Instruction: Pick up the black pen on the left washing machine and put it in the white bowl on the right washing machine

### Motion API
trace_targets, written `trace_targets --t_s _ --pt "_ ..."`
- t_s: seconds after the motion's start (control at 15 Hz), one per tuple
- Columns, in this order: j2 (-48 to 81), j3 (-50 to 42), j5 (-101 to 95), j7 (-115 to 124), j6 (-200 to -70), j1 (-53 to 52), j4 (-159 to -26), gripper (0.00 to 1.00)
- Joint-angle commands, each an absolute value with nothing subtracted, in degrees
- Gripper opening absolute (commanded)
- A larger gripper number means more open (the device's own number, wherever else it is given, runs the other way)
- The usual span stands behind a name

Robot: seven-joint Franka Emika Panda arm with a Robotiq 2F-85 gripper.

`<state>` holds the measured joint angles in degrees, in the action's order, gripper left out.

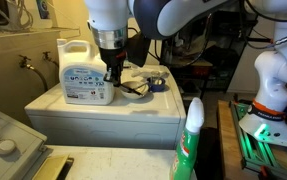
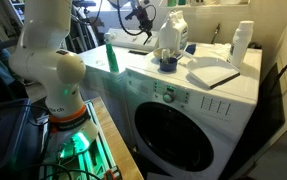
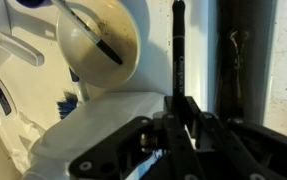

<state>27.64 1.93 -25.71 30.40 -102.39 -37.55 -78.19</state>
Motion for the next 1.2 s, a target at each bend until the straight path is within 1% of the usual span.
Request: trace_targets --t_s 0.0,0.07,0.27,0.4,0.67,0.73,1.13 --pt "27.83 2.57 -25.02 35.81 -100.43 -36.23 -77.39 0.03" --pt "25.31 0.67 -24.36 38.51 -98.16 -37.1 -79.64 0.03" --pt "21.12 0.46 -20.92 41.61 -89.81 -36.34 -81.99 0.03" --pt "18.36 -0.48 -19.02 45.58 -87.74 -35.34 -83.17 0.03" --pt "17.97 -3.59 -16.08 52.09 -91.52 -31.76 -85.02 0.03" --pt "18.11 -0.45 -16.81 54.26 -91.6 -27.49 -85.73 0.03" --pt "19.71 1.18 -11.36 66.04 -96.68 -19.88 -87.31 0.03"
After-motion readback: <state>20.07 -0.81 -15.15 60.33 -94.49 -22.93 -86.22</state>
